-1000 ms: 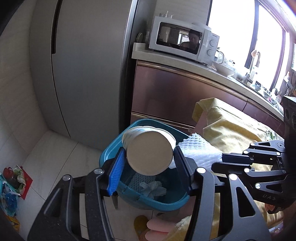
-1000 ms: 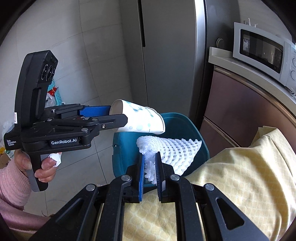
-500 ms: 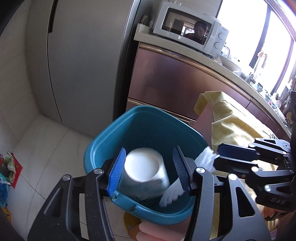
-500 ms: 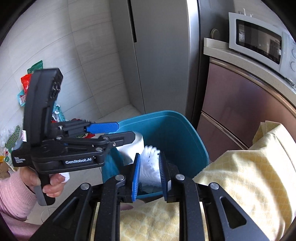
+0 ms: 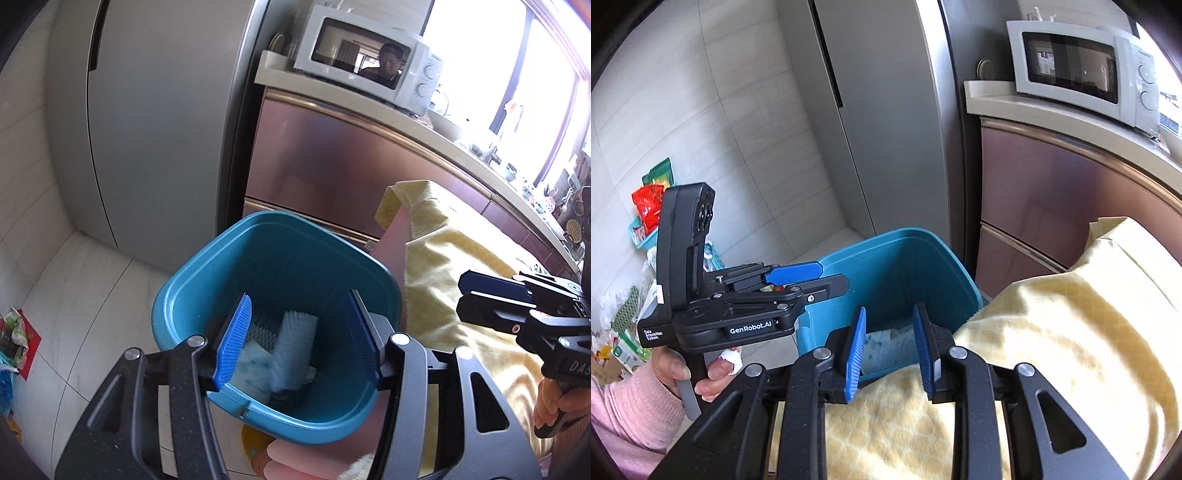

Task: Collect trash
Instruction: 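Move both tools back over the table toward the orange peels and wrappers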

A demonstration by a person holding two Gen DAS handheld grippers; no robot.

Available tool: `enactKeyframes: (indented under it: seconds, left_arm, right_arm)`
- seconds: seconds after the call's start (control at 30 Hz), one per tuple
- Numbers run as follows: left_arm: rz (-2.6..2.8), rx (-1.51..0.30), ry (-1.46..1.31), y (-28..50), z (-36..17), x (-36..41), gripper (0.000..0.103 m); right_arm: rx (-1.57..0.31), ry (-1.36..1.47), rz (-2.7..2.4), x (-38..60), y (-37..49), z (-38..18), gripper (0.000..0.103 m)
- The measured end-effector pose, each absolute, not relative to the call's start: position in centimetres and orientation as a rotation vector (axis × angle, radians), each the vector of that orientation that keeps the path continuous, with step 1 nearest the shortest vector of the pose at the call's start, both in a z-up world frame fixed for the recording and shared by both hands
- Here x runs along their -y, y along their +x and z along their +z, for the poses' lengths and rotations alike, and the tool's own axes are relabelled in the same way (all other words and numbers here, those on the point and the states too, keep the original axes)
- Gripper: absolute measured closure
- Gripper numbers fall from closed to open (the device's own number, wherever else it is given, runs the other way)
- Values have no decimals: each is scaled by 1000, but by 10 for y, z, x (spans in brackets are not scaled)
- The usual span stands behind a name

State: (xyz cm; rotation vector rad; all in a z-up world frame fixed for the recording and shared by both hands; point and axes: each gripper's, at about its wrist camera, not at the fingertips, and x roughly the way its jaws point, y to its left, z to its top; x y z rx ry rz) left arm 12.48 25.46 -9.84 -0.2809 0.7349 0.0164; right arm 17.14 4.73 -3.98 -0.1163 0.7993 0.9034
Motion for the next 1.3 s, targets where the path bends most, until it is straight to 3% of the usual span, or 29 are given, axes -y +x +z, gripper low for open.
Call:
enactKeyframes:
  seconds: [0.57, 1.3]
  left_arm:
    - [-217, -604, -121, 88, -42, -154, 41]
    - [-766, -699, 35, 65, -56, 68, 40]
  right_arm:
    - [-697, 50, 743, 65, 121, -14, 66]
    - [-679, 298, 110, 309, 26, -44, 59]
